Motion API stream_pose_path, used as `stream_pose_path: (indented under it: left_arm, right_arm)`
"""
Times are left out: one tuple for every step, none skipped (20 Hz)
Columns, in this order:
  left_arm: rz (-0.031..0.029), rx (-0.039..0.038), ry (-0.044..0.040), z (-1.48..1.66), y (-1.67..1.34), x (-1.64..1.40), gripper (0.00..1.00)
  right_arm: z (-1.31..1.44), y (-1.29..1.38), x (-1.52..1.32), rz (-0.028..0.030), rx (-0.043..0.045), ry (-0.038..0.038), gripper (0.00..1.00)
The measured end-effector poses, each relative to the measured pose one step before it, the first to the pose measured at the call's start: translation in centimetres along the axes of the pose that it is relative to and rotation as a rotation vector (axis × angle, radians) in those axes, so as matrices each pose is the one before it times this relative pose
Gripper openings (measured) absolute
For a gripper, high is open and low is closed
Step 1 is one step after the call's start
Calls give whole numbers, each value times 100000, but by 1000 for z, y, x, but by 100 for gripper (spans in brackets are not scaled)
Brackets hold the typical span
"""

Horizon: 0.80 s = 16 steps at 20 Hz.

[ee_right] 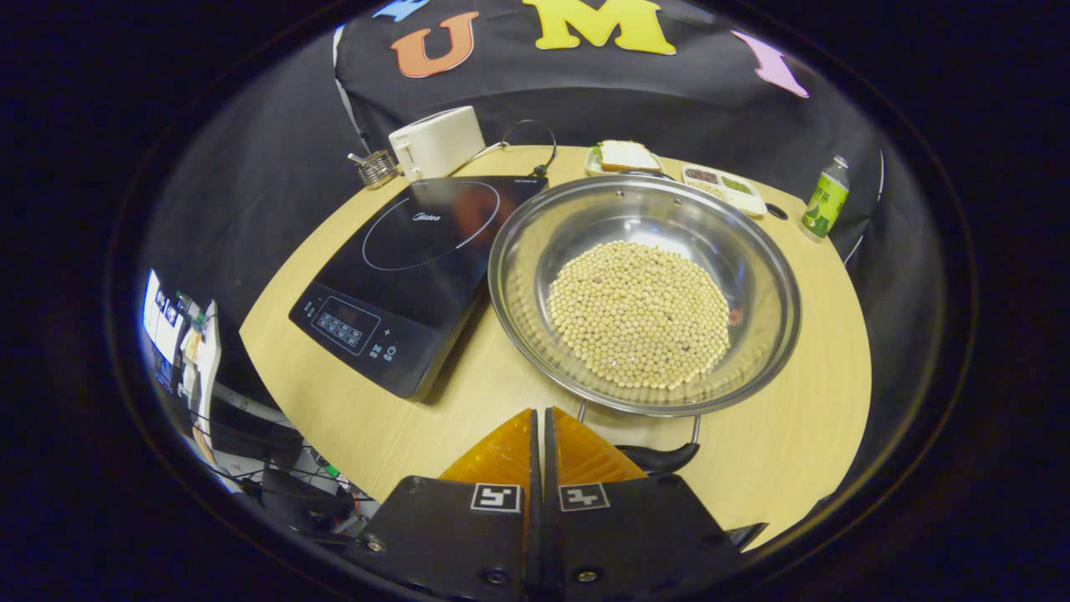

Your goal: First push the handle of the pot to place it horizontally, then grasp the pot with both hands and set it on the induction cooktop.

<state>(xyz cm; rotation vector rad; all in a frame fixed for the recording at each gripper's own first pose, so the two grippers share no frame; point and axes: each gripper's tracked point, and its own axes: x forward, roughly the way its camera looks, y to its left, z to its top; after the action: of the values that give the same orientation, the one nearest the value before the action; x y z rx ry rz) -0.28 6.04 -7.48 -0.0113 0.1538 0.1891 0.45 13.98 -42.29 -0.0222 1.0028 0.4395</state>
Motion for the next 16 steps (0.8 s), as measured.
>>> stream_pose_path:
  left_arm:
    - [-434, -481, 164, -37, -194, 4, 96]
    - [-212, -195, -71, 36, -236, 18, 96]
    - [-135, 55, -222, 36, -117, -26, 96]
    - [12, 95, 41, -87, -35, 25, 96]
    - [-352, 15, 224, -57, -182, -17, 96]
    - [-137, -43, -10, -62, -286, 140, 96]
    - [-231, 16, 190, -27, -240, 133, 96]
    - [-91, -25, -96, 50, -105, -14, 96]
    - [-170, -56, 116, 39, -225, 37, 96]
    - [-279, -95, 122, -141, -234, 74, 96]
    - [-236, 8, 56, -114, -333, 59, 96]
    - [-97, 248, 257, -29, -167, 233, 96]
    - [-46, 7, 392, -90, -180, 95, 96]
    - [-297, -252, 148, -30, -347, 24, 96]
    - [-131, -155, -15, 67, -291, 7, 96]
    - [-95, 112, 162, -45, -307, 157, 96]
  right_arm:
    - [-136, -431, -126, -145, 145, -154, 0]
    - [-139, -411, -84, -341, 116, 48, 4]
    - [-189, -349, -76, -149, -333, 36, 0]
    - [-99, -421, -97, -181, -318, -72, 4]
    - [-147, -446, -90, -393, -330, 270, 0]
    - [-266, -496, -15, -509, 125, 135, 0]
    - [-128, -452, -42, -232, 160, 134, 3]
    - [-198, -378, -85, -183, 348, 39, 4]
    - [-25, -425, -109, 19, 252, -94, 0]
    - [-137, -415, -70, 158, -326, 17, 4]
    - [-39, -489, -47, 182, -846, 84, 4]
    - [-15, -489, -104, -345, -1069, -139, 4]
    - [-63, -585, -119, -747, -1022, -369, 4]
    - [8, -588, -104, -663, -891, -162, 0]
    - [-115, -524, -116, -618, -486, -97, 0]
    - [-111, -555, -33, -309, -118, -64, 4]
